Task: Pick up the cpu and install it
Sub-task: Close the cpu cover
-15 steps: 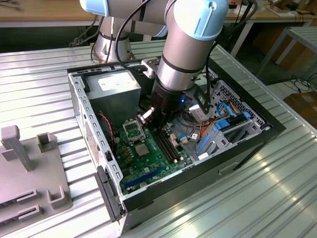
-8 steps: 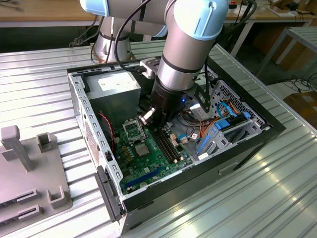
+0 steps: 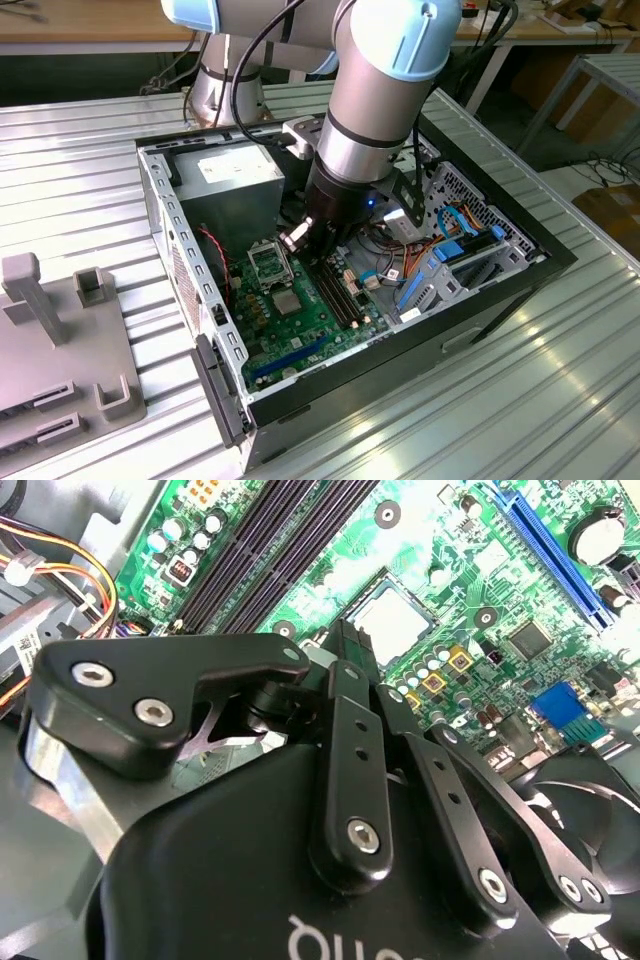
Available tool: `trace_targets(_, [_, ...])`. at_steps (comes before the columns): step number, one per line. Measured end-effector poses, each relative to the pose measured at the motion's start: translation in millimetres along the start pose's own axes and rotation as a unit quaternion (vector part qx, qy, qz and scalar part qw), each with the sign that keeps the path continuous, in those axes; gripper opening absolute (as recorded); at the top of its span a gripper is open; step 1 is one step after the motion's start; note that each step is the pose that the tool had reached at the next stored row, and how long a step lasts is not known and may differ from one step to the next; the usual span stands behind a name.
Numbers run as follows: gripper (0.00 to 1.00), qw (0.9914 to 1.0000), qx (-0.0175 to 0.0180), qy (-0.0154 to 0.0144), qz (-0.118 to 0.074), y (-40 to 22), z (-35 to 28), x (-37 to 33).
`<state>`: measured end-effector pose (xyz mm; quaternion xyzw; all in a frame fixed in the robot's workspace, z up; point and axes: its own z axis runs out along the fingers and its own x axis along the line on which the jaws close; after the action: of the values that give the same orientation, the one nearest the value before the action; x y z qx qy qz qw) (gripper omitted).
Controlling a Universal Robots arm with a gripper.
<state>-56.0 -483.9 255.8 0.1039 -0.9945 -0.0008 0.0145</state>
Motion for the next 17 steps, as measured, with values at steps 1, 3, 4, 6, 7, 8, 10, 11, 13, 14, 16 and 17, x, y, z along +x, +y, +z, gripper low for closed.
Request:
trace_targets(1, [0.11, 1.0, 0.0, 0.0, 0.0, 0.0, 0.0, 0.0])
trace_targets(3, [0.11, 1.0, 0.0, 0.0, 0.0, 0.0, 0.0, -0.1])
trace_targets(4, [0.11, 1.0, 0.0, 0.0, -0.001, -0.1, 0.0, -0.4])
trace_targets(6, [0.11, 0.99968, 0.0007, 0.0001, -0.025, -0.4, 0.0, -1.8])
trace_targets(7, [0.11, 0.99916, 0.0011, 0.0002, -0.041, -0.4, -0.1, -2.1])
trace_targets(8, [0.11, 0.99884, 0.0014, 0.0002, -0.048, -0.5, -0.1, -3.6])
trace_targets(10, [0.11, 0.99878, 0.0014, 0.0003, -0.049, 1.8, -0.2, -6.5])
trace_targets(11, [0.11, 0.99877, 0.0014, 0.0003, -0.05, 3.2, -0.2, -7.9])
trace_targets(13, [0.11, 0.99874, 0.0014, 0.0006, -0.05, 8.0, -0.3, -12.6])
trace_targets(14, [0.11, 0.99872, 0.0013, 0.0007, -0.05, 11.3, -0.4, -15.5])
trace_targets(16, [0.11, 0.99871, 0.0013, 0.0008, -0.051, 15.0, -0.3, -17.2])
trace_targets(17, [0.11, 0.99871, 0.0013, 0.0008, -0.051, 18.5, -0.3, -18.3])
